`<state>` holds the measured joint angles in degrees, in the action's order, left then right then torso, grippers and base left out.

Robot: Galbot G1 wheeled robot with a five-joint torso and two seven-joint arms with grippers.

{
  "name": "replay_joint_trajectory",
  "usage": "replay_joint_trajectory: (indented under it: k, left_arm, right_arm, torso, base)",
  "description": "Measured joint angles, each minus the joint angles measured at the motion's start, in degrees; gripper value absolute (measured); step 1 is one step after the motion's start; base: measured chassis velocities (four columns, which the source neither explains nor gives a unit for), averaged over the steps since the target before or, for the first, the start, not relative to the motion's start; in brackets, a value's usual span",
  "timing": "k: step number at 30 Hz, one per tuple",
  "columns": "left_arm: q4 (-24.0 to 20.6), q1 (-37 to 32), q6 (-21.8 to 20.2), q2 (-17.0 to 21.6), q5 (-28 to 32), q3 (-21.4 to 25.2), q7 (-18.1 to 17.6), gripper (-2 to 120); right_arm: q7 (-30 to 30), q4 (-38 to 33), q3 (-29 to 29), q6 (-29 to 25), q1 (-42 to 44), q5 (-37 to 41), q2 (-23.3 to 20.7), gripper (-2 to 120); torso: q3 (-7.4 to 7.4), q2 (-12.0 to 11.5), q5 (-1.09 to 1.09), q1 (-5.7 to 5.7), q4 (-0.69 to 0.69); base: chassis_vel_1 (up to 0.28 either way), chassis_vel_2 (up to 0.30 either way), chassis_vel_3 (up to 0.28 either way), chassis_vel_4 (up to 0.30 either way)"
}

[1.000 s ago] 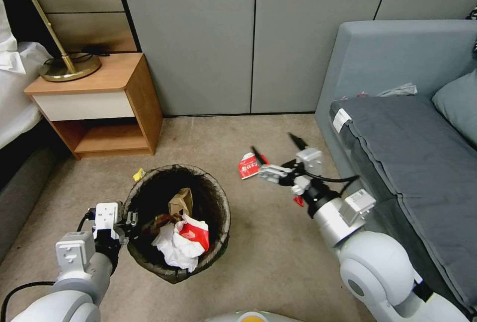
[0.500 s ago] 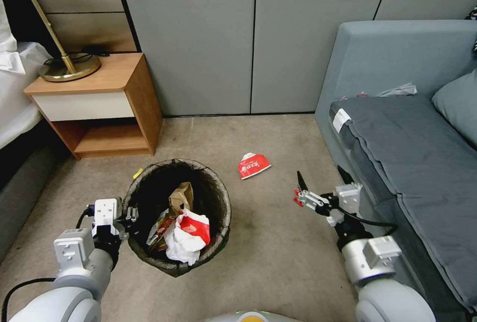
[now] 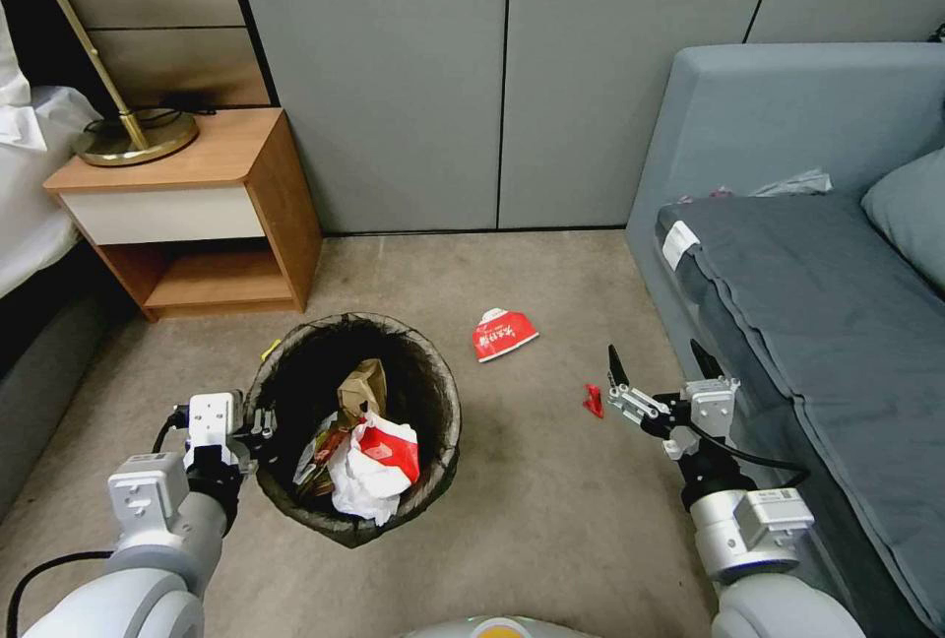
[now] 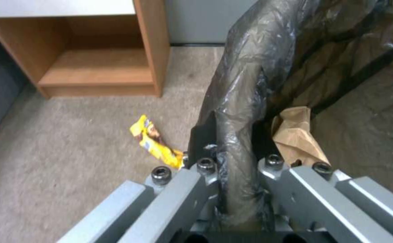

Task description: Pick up the trash bin, then pick up the garbage from the floor and place it into the trash bin.

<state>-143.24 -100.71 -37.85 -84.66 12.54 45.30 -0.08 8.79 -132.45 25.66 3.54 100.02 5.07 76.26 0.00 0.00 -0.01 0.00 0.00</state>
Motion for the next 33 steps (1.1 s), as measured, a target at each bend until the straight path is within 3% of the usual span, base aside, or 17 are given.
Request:
replay_joint_trajectory:
  k: [7,26,33]
  left_arm:
    - [0.0,0.2,0.2,0.0,0.1,0.1,0.1,1]
    - [0.0,0.1,0.3,-0.1,0.3,0.0,0.2,1]
    - [0.0,-0.2,0.3,0.3,0.3,0.1,0.2,1]
  right_arm:
    - [-0.3,0.2,-0.5,-0.2,0.6,-1.7,1.7,100]
    - [-0.5,1.0,-1.3,-0.1,0.2,-0.3,1.2,100]
    - [0.7,6.1,-0.6,5.9,-3.9,5.7,-1.3,100]
  torso:
    - [0.00,0.0,0.00,0.00,0.00]
    - [0.00,0.0,0.01,0.00,-0.01]
    - [0.00,0.0,0.02,0.00,0.00]
  base:
    - [-0.101,0.104,0.094,-0.108]
    - [-0.097,0.097,0.092,-0.094]
    - [-0.012,0.009,0.011,-0.010]
